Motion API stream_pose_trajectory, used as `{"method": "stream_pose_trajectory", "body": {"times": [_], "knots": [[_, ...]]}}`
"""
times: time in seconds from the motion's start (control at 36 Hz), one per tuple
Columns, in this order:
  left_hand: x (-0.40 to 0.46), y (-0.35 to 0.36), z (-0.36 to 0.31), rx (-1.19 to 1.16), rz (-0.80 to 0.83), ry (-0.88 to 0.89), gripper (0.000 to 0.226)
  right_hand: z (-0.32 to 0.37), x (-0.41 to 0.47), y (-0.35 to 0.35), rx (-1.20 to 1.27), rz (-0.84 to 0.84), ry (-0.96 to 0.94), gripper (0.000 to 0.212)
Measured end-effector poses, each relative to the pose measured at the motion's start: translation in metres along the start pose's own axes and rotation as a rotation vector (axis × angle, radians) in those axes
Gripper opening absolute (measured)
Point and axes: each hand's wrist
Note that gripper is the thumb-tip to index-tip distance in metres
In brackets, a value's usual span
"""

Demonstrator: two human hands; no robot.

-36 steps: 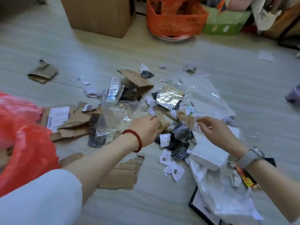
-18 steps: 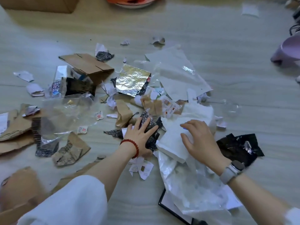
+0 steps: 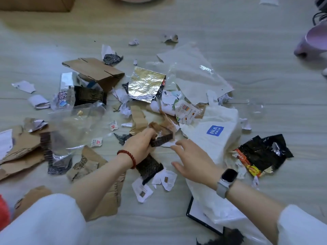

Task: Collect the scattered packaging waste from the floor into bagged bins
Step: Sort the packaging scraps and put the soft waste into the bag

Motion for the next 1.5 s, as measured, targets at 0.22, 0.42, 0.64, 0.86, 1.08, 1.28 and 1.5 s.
{"method": "stream_pose_trajectory", "body": {"times": [0.22,0.42,0.64,0.86,1.08,1.28,1.5], "knots": [[-0.039,-0.050,0.025,0.094,-0.022,0.101,0.049,0.061,0.020,0.049,-0.097,0.282,-0.040,0.100],[-0.075,-0.055,0.058,-0.036,-0.192,-0.070,0.034,0.097,0.026,0.076,-0.108,0.215,0.011,0.060],[-0.093,-0.062,0.072,-0.142,-0.290,-0.235,0.018,0.085,0.020,0.078,0.024,0.089,0.118,0.021],[-0.092,-0.033,0.086,0.151,0.015,-0.290,0.057,0.075,0.003,0.038,-0.066,-0.238,0.370,0.018],[-0.079,-0.010,0.079,0.299,0.189,-0.377,0.091,0.102,-0.008,0.058,-0.206,-0.112,0.187,0.048],[-0.078,-0.002,0.076,0.275,0.111,-0.326,0.053,0.131,-0.005,0.099,-0.275,-0.032,0.012,0.072],[-0.085,0.001,0.082,0.230,0.128,-0.272,0.030,0.140,0.003,0.108,-0.220,-0.095,-0.021,0.025]]}}
Point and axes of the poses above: each hand's wrist, its own x-axis towards the middle knuckle, its own y-axis out of the palm, z = x × y, and after that the axes turned 14 degrees about -x, right-handed
